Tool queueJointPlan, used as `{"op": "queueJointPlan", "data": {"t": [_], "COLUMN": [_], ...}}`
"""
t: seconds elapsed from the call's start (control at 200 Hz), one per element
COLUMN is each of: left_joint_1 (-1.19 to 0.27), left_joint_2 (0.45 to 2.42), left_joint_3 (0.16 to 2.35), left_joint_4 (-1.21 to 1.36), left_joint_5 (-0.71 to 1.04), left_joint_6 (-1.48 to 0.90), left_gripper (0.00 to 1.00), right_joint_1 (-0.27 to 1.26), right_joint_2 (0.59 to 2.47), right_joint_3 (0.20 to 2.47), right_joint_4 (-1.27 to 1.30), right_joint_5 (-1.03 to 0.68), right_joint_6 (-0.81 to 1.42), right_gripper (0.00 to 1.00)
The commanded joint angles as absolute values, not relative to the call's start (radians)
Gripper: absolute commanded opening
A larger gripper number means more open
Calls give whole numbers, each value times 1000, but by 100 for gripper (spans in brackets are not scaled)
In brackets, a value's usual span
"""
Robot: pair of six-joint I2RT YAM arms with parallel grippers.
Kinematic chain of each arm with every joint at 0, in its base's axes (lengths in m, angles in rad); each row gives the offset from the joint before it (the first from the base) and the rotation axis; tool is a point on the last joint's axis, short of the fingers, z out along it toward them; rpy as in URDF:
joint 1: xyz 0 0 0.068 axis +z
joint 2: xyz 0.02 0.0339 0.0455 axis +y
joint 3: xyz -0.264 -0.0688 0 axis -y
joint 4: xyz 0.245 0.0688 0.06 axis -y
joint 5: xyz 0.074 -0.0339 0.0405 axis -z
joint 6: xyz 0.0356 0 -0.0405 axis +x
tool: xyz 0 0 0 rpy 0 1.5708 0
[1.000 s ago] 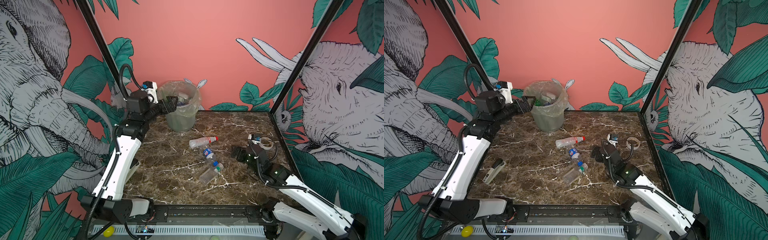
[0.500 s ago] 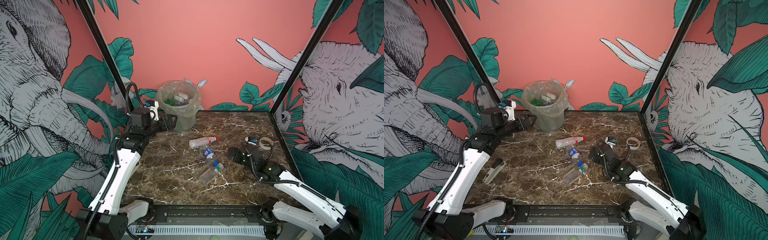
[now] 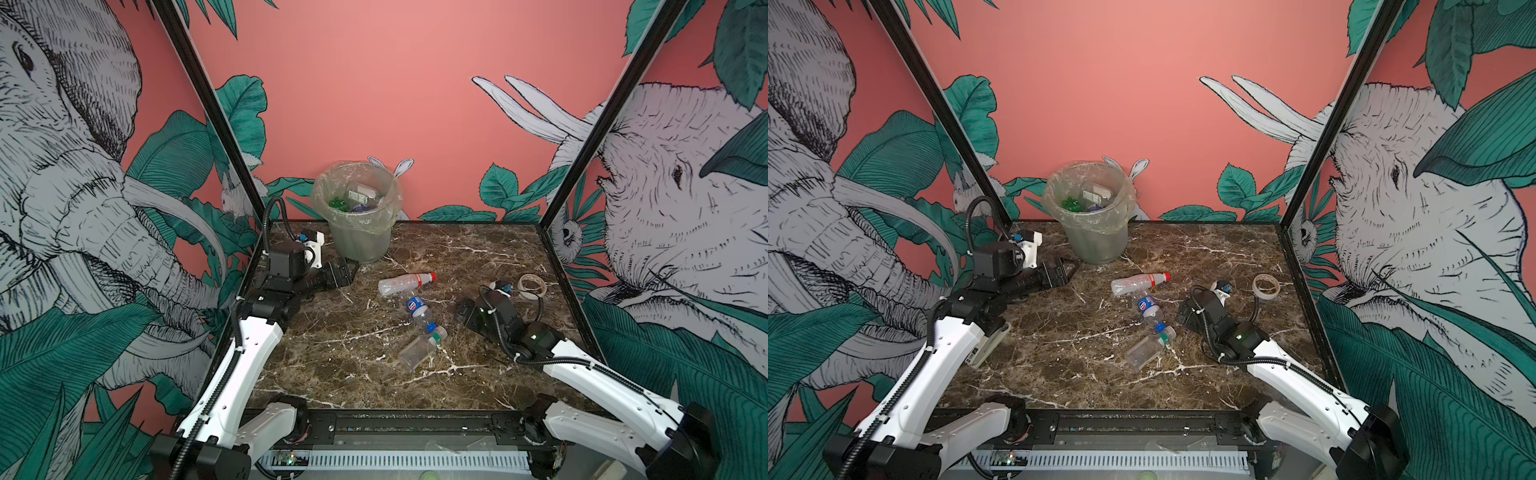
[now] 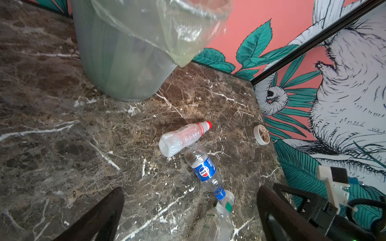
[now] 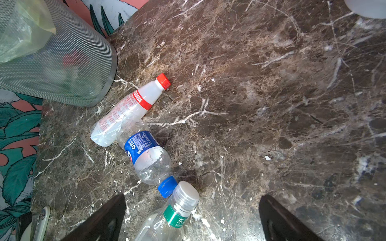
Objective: Throw the plastic bottles in the bin
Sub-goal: 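Withdraw the left gripper while the right gripper reaches toward the green-capped clear bottle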
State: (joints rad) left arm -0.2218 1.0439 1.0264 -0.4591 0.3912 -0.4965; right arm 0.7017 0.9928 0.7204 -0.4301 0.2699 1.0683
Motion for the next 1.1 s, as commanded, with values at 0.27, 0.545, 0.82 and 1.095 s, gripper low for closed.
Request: {"op": "queueJointPlan", "data": {"t": [0.27,0.545,0.82,1.095], "left_joint_1": [-222,-222,-222,-222], "left_joint_2": [1046,1031,1074,1157], "left_joint_3": [938,893,923,989], "left_joint_4": [-431,-473,-481,-581], "left_joint_5": [434,376,378,365], "left_joint_6": [-521,-521,-471,-402], "left_gripper": [99,99,99,99], "right_joint_1": [701,802,946,1042], "right_joint_2": [1060,1164,1238,1300], "right_joint_3": [685,748,863,851], "right_joint_4": [-451,-569,-760,-670], "right_joint_5": [215,263,400,390], "right_joint_6": [1186,1348,1601,1746], "right_gripper": [99,99,99,99]}}
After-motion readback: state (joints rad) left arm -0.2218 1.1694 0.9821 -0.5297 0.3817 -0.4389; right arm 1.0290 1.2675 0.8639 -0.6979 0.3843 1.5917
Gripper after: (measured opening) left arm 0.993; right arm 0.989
